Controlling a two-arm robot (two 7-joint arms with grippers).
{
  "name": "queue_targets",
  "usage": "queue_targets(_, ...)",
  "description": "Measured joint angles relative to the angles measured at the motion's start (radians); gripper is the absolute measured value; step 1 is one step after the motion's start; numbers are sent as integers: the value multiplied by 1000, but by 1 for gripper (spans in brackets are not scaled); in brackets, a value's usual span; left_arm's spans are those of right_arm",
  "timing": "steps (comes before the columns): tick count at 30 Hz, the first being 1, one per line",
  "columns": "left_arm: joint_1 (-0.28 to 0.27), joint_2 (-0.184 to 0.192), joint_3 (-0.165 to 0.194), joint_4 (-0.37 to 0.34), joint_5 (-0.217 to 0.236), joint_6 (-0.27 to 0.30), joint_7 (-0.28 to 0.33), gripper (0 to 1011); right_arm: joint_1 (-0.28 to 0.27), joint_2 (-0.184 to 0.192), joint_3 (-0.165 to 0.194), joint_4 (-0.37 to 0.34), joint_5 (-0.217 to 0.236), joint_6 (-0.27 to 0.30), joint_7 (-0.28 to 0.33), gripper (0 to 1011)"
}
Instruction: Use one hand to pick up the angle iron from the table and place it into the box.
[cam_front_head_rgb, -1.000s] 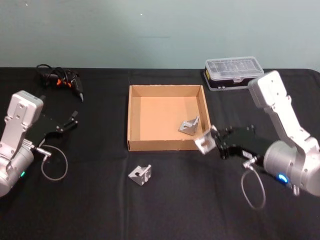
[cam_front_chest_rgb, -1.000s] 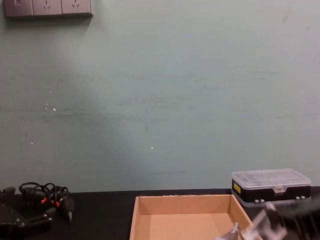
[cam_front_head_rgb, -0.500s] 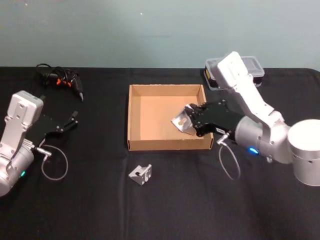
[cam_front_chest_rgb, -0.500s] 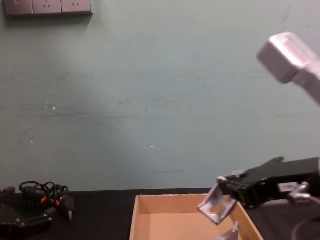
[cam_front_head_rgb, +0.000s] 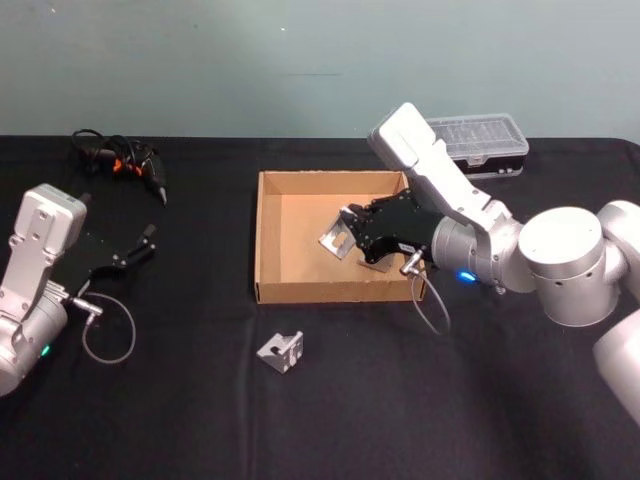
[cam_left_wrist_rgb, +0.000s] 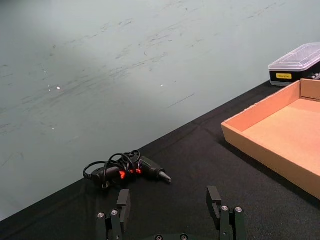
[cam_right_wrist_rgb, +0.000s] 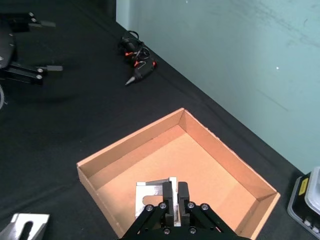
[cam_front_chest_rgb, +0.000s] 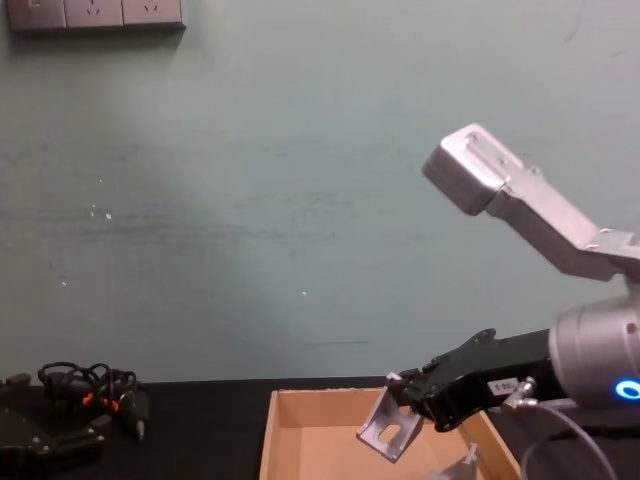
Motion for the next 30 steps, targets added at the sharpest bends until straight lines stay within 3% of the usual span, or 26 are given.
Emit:
queue_targets(19, 0, 0, 0, 0, 0, 0, 0, 1000, 92, -85, -27, 237, -41, -66, 23, 66)
queue_targets(30, 0, 0, 0, 0, 0, 0, 0, 1000, 93, -95, -21, 256, -46, -63, 25, 66)
